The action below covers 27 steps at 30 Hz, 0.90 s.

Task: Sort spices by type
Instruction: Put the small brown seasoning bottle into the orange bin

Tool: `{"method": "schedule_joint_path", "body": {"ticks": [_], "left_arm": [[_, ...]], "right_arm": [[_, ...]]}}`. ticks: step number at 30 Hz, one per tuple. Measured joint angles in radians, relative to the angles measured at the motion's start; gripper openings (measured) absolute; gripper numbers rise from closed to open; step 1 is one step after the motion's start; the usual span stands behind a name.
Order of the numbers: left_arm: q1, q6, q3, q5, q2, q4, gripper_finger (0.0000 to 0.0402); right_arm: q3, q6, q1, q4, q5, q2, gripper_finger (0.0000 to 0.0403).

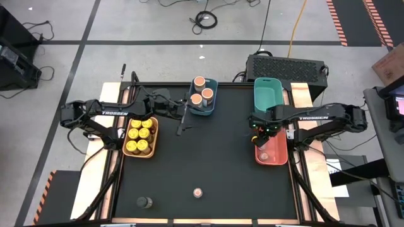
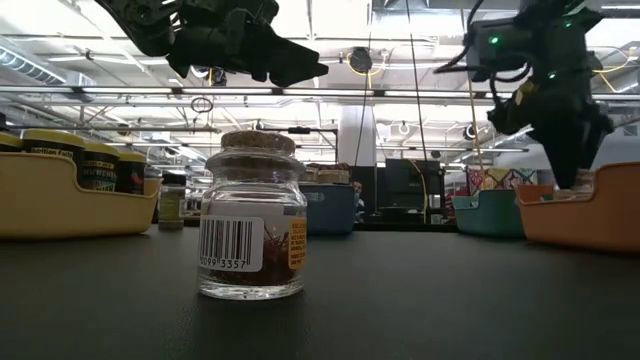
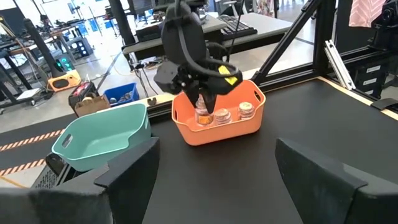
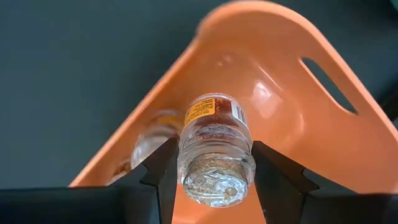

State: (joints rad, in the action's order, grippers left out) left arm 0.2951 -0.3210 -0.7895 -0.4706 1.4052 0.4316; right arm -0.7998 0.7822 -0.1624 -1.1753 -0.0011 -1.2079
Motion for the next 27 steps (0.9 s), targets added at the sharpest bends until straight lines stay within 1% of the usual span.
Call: {"method": "schedule_joint_path", "body": {"ticks": [6,11,15,22,27], "left_arm": [[0.000,0.001,0.000,0.000,0.000,-0.001,0.0320],[0.000,0.000,0.000,0.000,0.000,-0.007,0.0320],[0.000,0.000,0.000,0.000,0.000,-0.007,0.0320],[0.000,0.000,0.000,0.000,0.000,-0.007,0.0320],[0.000,0.000,0.000,0.000,0.000,-0.010,0.0320]], "right_arm": [[0.000,-0.082,-0.021,0.060,-0.001,-0.101,0.0160],[0.000,-0.113,-0.027,0.071,-0.005,-0.148,0.0169],[0.000,-0.115,-0.027,0.075,-0.030,-0.163,0.0191],[0.000,-0.115,-0.027,0.076,-0.031,-0.164,0.0234],[-0.004,-0.122,-0.027,0.074,-0.031,-0.164,0.0254]]}}
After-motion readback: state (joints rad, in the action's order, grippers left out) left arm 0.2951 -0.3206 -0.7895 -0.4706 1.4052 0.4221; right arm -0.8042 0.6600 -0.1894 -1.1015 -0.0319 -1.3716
